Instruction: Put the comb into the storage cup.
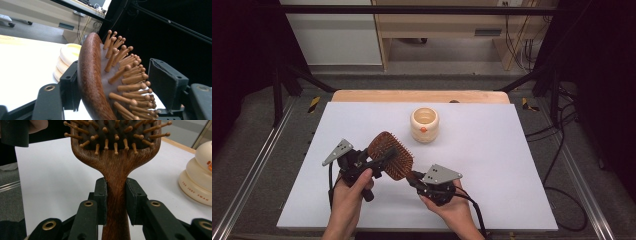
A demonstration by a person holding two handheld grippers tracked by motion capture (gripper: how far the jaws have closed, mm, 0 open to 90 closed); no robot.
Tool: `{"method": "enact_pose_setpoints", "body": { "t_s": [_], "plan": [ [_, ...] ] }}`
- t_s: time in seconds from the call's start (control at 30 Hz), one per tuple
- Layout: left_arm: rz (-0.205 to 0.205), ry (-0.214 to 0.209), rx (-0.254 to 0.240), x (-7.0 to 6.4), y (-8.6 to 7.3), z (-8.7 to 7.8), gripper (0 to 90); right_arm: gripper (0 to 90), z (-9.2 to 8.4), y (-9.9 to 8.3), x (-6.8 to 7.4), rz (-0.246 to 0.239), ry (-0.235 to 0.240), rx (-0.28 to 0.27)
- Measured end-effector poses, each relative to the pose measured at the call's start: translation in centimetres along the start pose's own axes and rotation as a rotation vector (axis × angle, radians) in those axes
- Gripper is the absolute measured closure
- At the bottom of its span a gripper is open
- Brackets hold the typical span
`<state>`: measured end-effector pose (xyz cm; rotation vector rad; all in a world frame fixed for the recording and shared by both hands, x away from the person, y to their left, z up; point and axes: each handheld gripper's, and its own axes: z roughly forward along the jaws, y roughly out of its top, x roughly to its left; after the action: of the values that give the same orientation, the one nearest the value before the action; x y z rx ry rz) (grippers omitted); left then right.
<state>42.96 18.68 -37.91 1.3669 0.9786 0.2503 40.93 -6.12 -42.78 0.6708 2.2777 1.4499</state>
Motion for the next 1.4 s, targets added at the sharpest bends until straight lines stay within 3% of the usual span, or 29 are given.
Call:
{"method": "enact_pose_setpoints", "body": {
  "t_s": [0.53,0.7,1.13,1.4],
  "plan": [
    [-0.075,-0.015,-0.021,0.13,-0.21,-0.37,42.7,73.0,0.29,-0.26,0.19,0.002,0.004,0.001],
    [-0.065,-0.044,-0.028,-0.07,-0.15,-0.58,47.7,72.9,0.42,-0.34,0.32,-0.001,0.006,0.001],
    [-0.105,-0.058,-0.042,-0.17,-0.29,-0.74,50.0,72.7,0.60,-0.41,0.31,0.010,0.026,0.002],
    [-0.102,-0.061,-0.051,-0.37,-0.32,-0.75,50.5,71.4,0.66,-0.44,0.23,0.018,0.039,0.001]
  ]
}}
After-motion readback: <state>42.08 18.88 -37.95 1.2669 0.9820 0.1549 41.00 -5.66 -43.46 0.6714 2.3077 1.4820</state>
